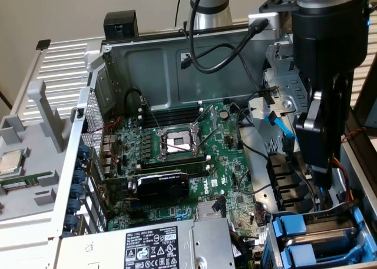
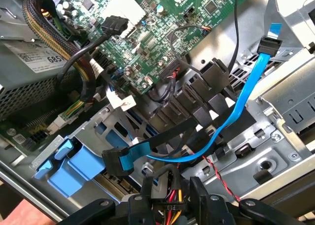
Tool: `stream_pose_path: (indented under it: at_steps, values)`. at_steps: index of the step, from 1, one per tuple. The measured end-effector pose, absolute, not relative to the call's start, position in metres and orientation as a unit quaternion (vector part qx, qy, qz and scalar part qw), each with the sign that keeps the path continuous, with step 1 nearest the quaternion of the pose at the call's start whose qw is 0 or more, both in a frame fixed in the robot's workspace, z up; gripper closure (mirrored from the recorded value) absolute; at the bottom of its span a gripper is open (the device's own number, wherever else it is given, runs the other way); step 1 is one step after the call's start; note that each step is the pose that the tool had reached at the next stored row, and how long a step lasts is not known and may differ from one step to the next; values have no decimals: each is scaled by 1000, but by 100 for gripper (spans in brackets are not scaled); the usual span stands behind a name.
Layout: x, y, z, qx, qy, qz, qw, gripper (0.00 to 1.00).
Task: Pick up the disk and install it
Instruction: 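Insert the first disk wire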
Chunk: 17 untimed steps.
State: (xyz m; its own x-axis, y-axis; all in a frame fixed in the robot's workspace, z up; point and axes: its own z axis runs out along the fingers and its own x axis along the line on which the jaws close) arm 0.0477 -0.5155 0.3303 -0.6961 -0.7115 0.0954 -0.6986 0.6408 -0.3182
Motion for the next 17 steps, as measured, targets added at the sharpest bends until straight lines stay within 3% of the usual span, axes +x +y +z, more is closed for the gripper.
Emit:
stream_pose_path:
  at_steps: [7,17]
  values:
    - [47,-515,333,-389,906,-168,20,57]
    - [42,-515,362,-388,905,-170,24,57]
